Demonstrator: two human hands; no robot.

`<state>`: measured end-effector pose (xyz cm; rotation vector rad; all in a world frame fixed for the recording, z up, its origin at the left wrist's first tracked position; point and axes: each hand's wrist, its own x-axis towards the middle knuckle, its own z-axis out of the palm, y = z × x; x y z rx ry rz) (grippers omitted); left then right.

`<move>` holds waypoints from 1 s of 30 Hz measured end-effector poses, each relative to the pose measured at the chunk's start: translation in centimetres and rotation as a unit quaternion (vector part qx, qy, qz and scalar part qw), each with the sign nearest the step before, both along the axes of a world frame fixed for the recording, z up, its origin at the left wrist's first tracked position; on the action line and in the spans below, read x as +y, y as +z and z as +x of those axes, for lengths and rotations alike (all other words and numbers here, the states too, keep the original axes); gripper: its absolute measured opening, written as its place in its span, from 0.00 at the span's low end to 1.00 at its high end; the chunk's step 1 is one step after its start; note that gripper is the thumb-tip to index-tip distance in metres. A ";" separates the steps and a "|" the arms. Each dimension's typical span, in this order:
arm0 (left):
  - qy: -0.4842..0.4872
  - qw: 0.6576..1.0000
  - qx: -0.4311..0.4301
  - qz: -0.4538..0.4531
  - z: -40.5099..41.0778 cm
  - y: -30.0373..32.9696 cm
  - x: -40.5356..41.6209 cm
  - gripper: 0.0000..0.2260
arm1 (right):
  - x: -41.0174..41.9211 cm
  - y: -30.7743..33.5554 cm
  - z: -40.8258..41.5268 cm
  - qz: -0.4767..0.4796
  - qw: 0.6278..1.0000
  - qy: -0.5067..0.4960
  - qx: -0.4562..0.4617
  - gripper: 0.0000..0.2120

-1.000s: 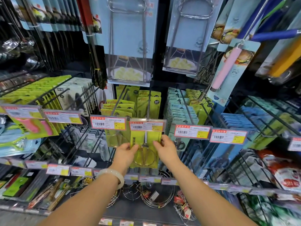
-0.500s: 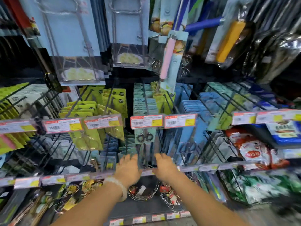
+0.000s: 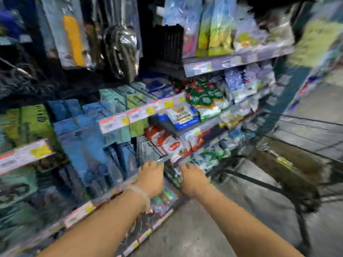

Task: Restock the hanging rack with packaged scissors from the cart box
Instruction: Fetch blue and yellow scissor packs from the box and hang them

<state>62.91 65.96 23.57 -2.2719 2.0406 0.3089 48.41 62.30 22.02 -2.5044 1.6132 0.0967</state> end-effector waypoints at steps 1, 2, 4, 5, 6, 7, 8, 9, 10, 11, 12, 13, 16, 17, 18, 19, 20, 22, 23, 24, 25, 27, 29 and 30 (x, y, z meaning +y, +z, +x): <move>-0.022 1.000 0.000 0.003 -2.1 -0.1 -1.2 0.24 | -0.5 0.3 -2.4 0.008 1.000 -0.022 0.005 0.23; -0.040 0.999 -0.001 0.006 -3.9 0.0 -2.1 0.24 | -0.9 0.5 -4.3 0.016 0.999 -0.041 0.010 0.23; -0.084 0.996 -0.004 0.008 -8.0 -0.1 -4.0 0.25 | -1.7 0.7 -8.5 0.023 0.996 -0.087 0.015 0.22; -0.106 0.994 -0.005 0.009 -9.8 -0.2 -5.0 0.26 | -2.1 0.5 -10.3 0.024 0.994 -0.108 0.010 0.22; -0.129 0.992 -0.006 0.009 -11.9 -0.3 -6.0 0.27 | -2.5 0.4 -12.3 0.026 0.991 -0.129 0.006 0.21; -0.148 0.989 -0.007 0.009 -13.7 -0.3 -7.0 0.27 | -2.9 0.3 -13.9 0.031 0.989 -0.147 0.002 0.21; -0.167 0.986 -0.006 0.011 -15.6 -0.3 -8.0 0.26 | -3.4 0.1 -15.6 0.036 0.986 -0.165 -0.003 0.21; -0.185 0.983 -0.005 0.013 -17.4 -0.4 -9.1 0.25 | -4.0 -0.1 -17.3 0.037 0.982 -0.183 -0.011 0.21; -0.202 0.979 -0.005 0.015 -19.2 -0.5 -10.2 0.25 | -4.6 -0.2 -18.9 0.040 0.979 -0.198 -0.016 0.21; -0.217 0.976 -0.005 0.017 -21.0 -0.6 -11.4 0.25 | -5.4 -0.5 -20.5 0.042 0.977 -0.210 -0.021 0.20; -0.231 0.973 -0.004 0.016 -22.8 -0.7 -12.7 0.25 | -6.3 -0.7 -22.0 0.046 0.973 -0.225 -0.022 0.20; -0.243 0.970 -0.004 0.016 -24.5 -1.0 -14.1 0.24 | -7.4 -0.9 -23.6 0.049 0.969 -0.241 -0.023 0.20; -0.279 0.960 -0.010 0.026 -29.5 -1.4 -18.8 0.28 | -11.4 -1.3 -28.2 0.049 0.956 -0.288 -0.022 0.20; -0.289 0.957 -0.010 0.030 -31.1 -1.5 -20.6 0.29 | -12.9 -1.4 -29.8 0.047 0.953 -0.298 -0.018 0.19; -0.298 0.954 -0.009 0.033 -32.7 -1.5 -22.5 0.30 | -14.5 -1.4 -31.3 0.048 0.951 -0.306 -0.012 0.19; -0.305 0.952 -0.007 0.032 -34.2 -1.5 -24.4 0.30 | -16.2 -1.3 -32.8 0.050 0.948 -0.313 -0.007 0.19; -0.310 0.950 -0.003 0.029 -35.6 -1.3 -26.5 0.29 | -17.8 -1.0 -34.4 0.054 0.945 -0.321 -0.002 0.20; -0.318 0.948 0.010 0.027 -38.5 -0.8 -30.5 0.26 | -21.3 -0.3 -37.5 0.061 0.940 -0.336 0.009 0.21; -0.325 0.945 0.013 0.023 -39.9 -0.5 -32.5 0.26 | -23.2 0.0 -39.0 0.058 0.938 -0.343 0.012 0.23; -0.333 0.943 0.011 0.018 -41.2 -0.1 -34.6 0.27 | -25.0 0.5 -40.5 0.053 0.935 -0.351 0.014 0.23; -0.339 0.941 0.009 0.015 -42.5 0.1 -36.5 0.28 | -26.7 0.8 -42.0 0.047 0.932 -0.360 0.011 0.24; -0.345 0.938 0.004 0.019 -44.9 0.4 -39.7 0.29 | -29.5 1.2 -44.7 0.049 0.925 -0.376 0.003 0.22; -0.356 0.934 -0.004 0.027 -47.1 0.3 -42.3 0.28 | -31.6 1.0 -47.2 0.059 0.918 -0.393 -0.001 0.21; -0.361 0.932 -0.008 0.032 -48.2 0.2 -43.5 0.27 | -32.6 0.8 -48.5 0.064 0.915 -0.399 -0.002 0.22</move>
